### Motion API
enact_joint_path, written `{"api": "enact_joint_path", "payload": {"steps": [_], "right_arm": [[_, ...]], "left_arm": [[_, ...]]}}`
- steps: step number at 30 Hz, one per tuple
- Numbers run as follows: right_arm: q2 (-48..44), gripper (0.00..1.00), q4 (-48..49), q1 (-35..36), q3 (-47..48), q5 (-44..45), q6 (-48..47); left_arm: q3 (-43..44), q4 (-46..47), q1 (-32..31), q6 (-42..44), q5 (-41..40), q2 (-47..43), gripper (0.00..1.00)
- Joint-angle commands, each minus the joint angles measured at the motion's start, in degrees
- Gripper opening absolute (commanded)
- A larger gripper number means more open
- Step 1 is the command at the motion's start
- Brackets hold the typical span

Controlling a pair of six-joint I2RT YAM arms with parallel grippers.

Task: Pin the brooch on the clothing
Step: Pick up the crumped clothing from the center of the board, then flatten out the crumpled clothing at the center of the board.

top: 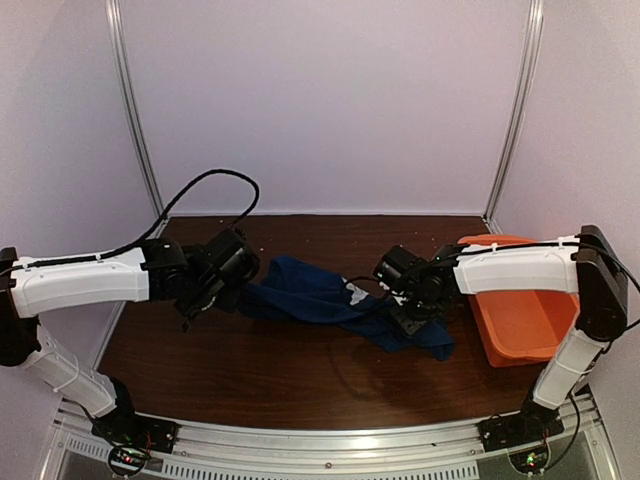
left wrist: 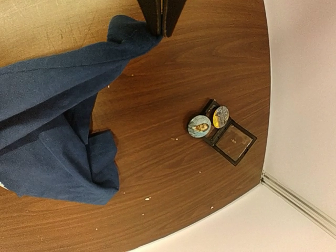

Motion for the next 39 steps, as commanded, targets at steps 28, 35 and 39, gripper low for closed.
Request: {"api": "enact_joint_path", "payload": {"steps": [28, 35, 39], "right_arm": [[-15.9, 0.0, -10.1, 0.3, 35.2, 21.2, -12.3], [-23.3, 0.0, -6.1, 2.3, 35.4, 21.2, -16.2], [-24.6, 0.0, -3.4, 2.4, 34.1, 23.4, -16.9]], "left_arm": [[24.0, 11.1, 4.1, 29.2, -0.8, -10.0, 0.0], [24.5, 18.5, 3.0, 37.2, 8.3, -17.0, 0.0], [23.9, 18.9, 2.6, 37.5, 9.5, -15.6, 0.0]]}}
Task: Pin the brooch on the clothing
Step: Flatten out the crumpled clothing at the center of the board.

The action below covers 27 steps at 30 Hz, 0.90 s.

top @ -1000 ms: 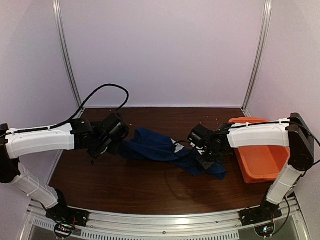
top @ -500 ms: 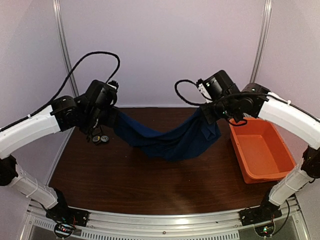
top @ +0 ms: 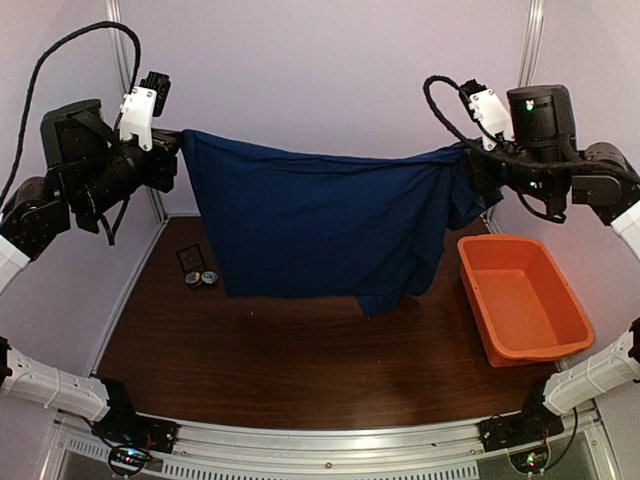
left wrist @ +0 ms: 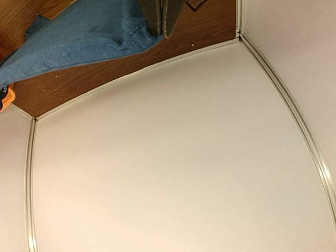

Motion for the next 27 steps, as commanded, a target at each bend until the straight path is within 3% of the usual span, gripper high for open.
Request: {"api": "enact_joint_path", "payload": {"steps": [1, 9, 14, 27], "right_arm": [[-0.8, 0.0, 3.4, 0.4, -1.0, 5.3, -2.0], [4.4, 0.0, 8.1, -0.4, -3.0, 13.4, -2.6], [4.4, 0.0, 8.6, -1.6, -3.5, 10.8, -1.5], [0.3, 0.0, 4.0, -1.7, -6.9, 0.2, 0.4]], "left_arm": [[-0.7, 3.9, -0.5, 3.2, 3.9, 2.4, 0.0], [-4.1, 8.4, -0.5, 1.2, -2.1, 6.7, 0.0], [-6.4, 10.9, -0.5, 1.3, -2.6, 5.3, 0.0], [-7.9, 7.3, -0.5, -0.9, 1.6, 3.4, 0.0]]}}
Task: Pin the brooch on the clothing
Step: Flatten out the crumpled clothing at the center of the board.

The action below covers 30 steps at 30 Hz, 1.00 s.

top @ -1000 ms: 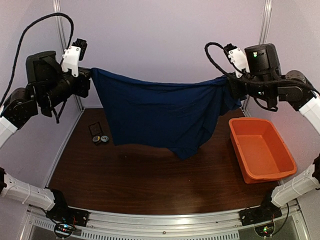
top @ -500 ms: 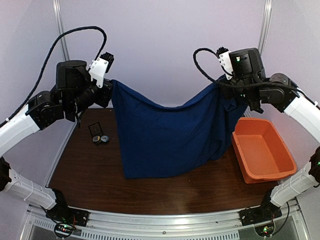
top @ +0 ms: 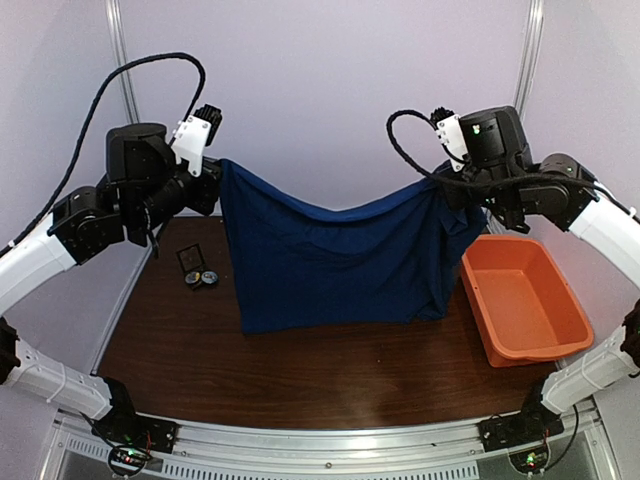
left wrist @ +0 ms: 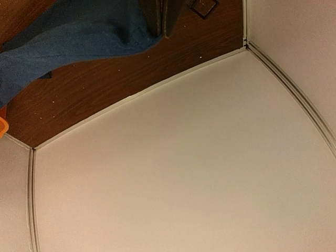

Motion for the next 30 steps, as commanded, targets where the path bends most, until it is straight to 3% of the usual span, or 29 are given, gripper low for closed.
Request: {"api": "enact_joint_path", "payload": {"steps": [1, 12, 16, 22, 27, 30], "right_arm": [[-3.9, 0.0, -1.5, -0.2, 0.4, -4.7, 1.5], [-6.0, 0.0, -6.6, 1.8, 6.2, -20.0, -0.2], [-6.8, 0.0, -5.8, 2.0, 3.4, -21.9, 0.5], [0.3, 0.0, 1.0, -1.8, -1.2, -11.2, 0.1], [16.6, 0.0, 0.9, -13.3, 16.4, -15.9, -1.7], [25.2, 0.0, -4.5, -15.3, 37.4, -19.1, -4.1]], "left_arm": [[-1.6, 1.2, -0.2, -1.1, 1.9, -3.2, 0.0], [1.3, 1.3, -0.1, 1.2, 14.2, -6.8, 0.0], [-1.4, 1.2, -0.2, -0.1, 11.9, -7.3, 0.0], [-2.6, 5.4, 1.7, -1.1, 1.5, 2.7, 0.0], [12.0, 7.7, 12.4, 0.3, 5.9, 17.5, 0.0], [25.4, 6.0, 16.4, 2.8, 10.6, 23.7, 0.0]]}}
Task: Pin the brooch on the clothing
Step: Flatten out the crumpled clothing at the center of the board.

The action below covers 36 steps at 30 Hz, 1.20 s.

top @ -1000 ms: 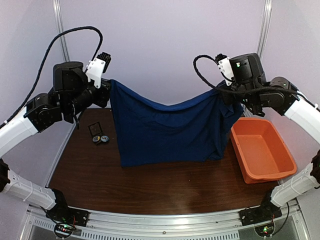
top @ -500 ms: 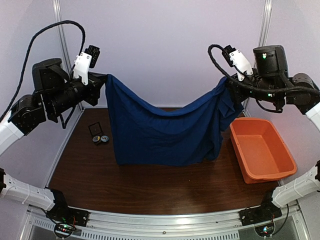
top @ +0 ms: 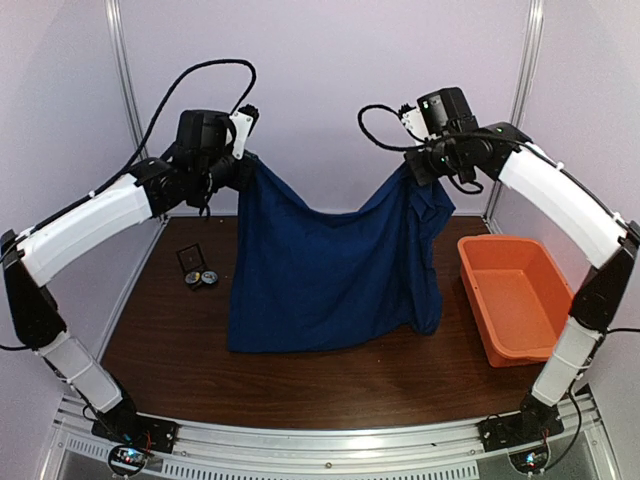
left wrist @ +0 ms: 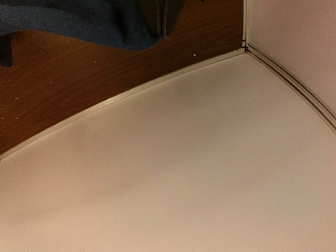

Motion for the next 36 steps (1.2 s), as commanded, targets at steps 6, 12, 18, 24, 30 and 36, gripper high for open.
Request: {"api": "enact_joint_path", "payload": {"steps": [6, 12, 18, 24, 30, 36], "right_arm": [[-0.5, 0.0, -1.4, -3.7, 25.0, -11.2, -4.5], [-15.5, 0.0, 0.2, -1.0, -12.4, -13.9, -2.6], [-22.1, 0.0, -0.5, 8.7, -40.2, -13.7, 4.6], [-16.8, 0.0, -6.4, 15.5, -46.0, -15.5, 12.0], [-16.1, 0.0, -6.1, 17.0, -49.4, -19.1, 14.5], [-14.1, 0.05, -7.1, 20.9, -49.7, -22.2, 14.6]], "left_arm": [[24.8, -0.1, 4.9, 8.9, 7.8, 2.3, 0.0], [-2.6, 0.4, 3.2, 1.8, 8.3, -10.8, 0.0], [-28.1, -4.4, -1.2, -10.3, 8.2, -20.1, 0.0], [-35.7, -10.6, -6.1, -16.5, 11.8, -22.3, 0.0], [-36.3, -15.4, -9.4, -19.9, 15.9, -18.9, 0.0], [-35.7, -20.3, -10.7, -20.5, 18.4, -18.2, 0.0]]}}
